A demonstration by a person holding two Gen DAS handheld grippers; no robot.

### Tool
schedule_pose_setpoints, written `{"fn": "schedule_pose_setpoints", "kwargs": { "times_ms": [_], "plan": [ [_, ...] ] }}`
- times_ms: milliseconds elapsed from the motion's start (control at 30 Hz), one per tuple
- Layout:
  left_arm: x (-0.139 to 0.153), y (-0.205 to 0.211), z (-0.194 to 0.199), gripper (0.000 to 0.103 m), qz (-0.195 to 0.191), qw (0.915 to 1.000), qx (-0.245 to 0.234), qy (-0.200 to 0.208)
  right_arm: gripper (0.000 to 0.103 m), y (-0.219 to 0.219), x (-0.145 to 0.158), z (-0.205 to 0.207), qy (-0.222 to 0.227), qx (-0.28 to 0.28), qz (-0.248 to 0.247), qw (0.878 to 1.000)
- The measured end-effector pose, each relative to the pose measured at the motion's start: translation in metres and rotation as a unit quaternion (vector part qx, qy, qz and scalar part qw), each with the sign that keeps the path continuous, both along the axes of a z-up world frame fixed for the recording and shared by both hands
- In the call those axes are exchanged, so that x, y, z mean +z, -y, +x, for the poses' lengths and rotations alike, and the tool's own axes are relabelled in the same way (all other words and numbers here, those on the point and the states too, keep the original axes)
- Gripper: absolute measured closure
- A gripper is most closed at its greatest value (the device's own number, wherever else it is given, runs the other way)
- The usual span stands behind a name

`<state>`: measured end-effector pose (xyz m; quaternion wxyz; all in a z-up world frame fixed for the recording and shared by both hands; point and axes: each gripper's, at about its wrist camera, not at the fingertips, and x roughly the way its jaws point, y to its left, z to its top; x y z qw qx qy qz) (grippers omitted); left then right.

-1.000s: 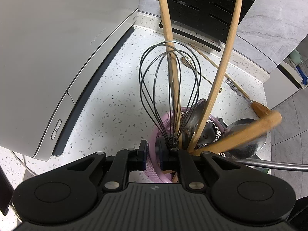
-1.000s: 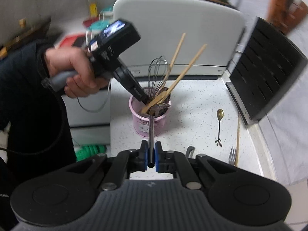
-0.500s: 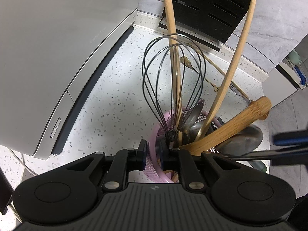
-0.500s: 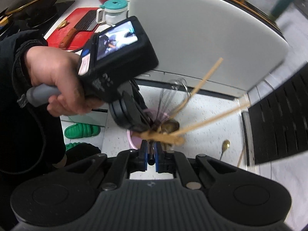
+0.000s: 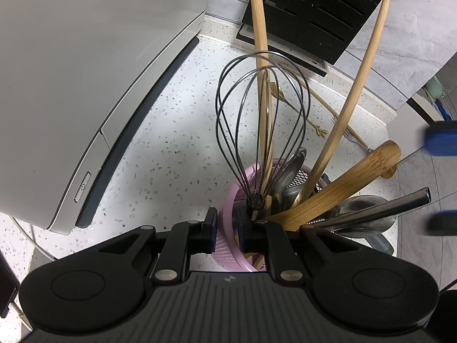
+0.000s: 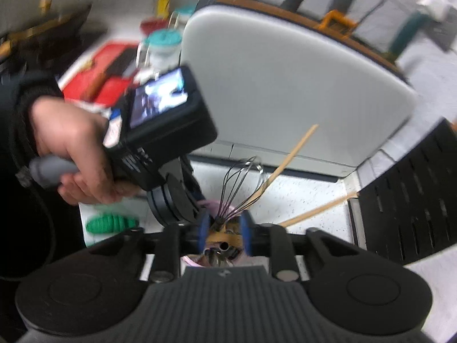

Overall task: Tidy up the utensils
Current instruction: 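Lower the silver straw into the pink cup with the right gripper, then open the right gripper and withdraw it from the pink cup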

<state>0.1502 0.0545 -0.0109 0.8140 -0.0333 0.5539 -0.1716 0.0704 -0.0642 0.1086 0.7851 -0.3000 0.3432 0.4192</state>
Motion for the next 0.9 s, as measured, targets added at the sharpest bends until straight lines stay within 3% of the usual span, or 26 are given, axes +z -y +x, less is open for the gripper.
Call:
{"fn": "schedule_pose_setpoints", "kwargs": {
  "times_ms": [133,200,367,600,700,800,900],
  "plan": [
    [0.0,0.001,0.0,0.087,0.003,1.0,-0.001,0.002,0.079,0.026,0.006,-0.016,-0.005,-0.016,0.048,0.999],
    [0.001,0.002,-0.002,0.087,0.006,1.0,-0.002,0.004,0.085,0.034,0.0,-0.021,-0.018,-0.021,0.065,0.998],
    [0.001,0.002,-0.002,0.087,0.005,1.0,0.0,0.003,0.086,0.032,-0.047,-0.021,-0.064,-0.051,0.043,0.996],
    [0.001,0.003,-0.003,0.088,0.01,0.9999,-0.002,0.004,0.088,0.021,-0.074,0.011,-0.056,-0.118,0.068,0.989],
    [0.002,0.004,-0.005,0.086,0.019,0.9998,-0.003,0.009,0.09,0.01,-0.081,0.017,-0.012,-0.088,0.044,0.995],
    [0.003,0.002,-0.005,0.086,0.022,0.9997,0.002,0.012,0.091,0.005,-0.081,0.027,-0.015,-0.068,0.049,0.996],
    [0.002,-0.001,-0.005,0.085,0.015,0.9998,0.008,0.008,0.094,-0.001,-0.082,0.03,0.01,-0.047,0.047,0.998]
  ]
}}
